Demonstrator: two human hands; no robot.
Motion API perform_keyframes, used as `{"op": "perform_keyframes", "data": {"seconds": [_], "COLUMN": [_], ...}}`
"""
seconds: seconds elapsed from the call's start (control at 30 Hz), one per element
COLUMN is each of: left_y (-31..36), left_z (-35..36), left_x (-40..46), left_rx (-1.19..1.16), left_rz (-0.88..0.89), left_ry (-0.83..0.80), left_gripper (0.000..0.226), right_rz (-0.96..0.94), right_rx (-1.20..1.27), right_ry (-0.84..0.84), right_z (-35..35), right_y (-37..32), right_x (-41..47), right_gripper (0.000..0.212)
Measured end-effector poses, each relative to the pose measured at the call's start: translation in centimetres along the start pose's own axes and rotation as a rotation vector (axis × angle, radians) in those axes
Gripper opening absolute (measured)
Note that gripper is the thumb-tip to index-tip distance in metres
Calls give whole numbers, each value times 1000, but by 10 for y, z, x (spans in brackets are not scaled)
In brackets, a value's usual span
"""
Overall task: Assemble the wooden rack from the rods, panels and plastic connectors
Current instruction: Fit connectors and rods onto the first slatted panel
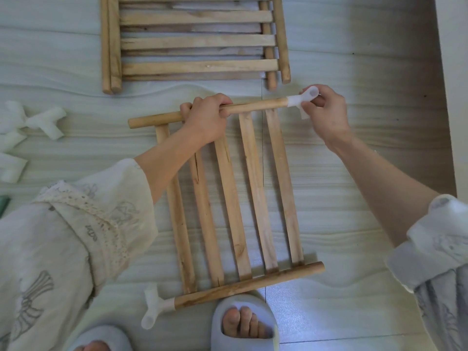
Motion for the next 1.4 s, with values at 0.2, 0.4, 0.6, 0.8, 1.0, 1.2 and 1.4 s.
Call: {"op": "perform_keyframes", "data": {"seconds": [0.2, 0.4, 0.6, 0.8, 1.0, 1.2, 1.4], "left_y": [-12, -6, -2, -17, -76, -148, -244], "left_z": [-19, -6, 22, -15, -107, -151, -113], "left_x": [-7, -5, -30, -71, -139, -207, -256], "left_rx": [-74, 60, 139, 182, 283, 157, -117], "left_rz": [-74, 21, 194, 201, 62, -149, -395], "left_ry": [152, 57, -170, -351, -346, -295, -98], "left_gripper": [25, 33, 53, 45, 38, 36, 34], "right_rz": [-105, 19, 117, -33, -66, -118, -194], "right_rx": [-68, -35, -124, -399, -426, -581, -854], "right_ry": [-5, -67, -31, -97, -638, -927, -902], "right_z": [13, 22, 30, 77, 178, 241, 245], "right_y": [-28, -6, 7, -16, -68, -88, -59], "right_x": [-5, -6, -39, -104, -189, -256, -261], "right_gripper": [16, 16, 32, 54, 41, 53, 57]}}
Point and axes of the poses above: each hand's wrist, its own x-axis towards the middle knuckle, its own z-axis out of the palm, y = z × x, the point moved 10 cm from there along x, towards the middle knuckle, and after that the axes turned 5 degrees about x, right-handed, at the moved point
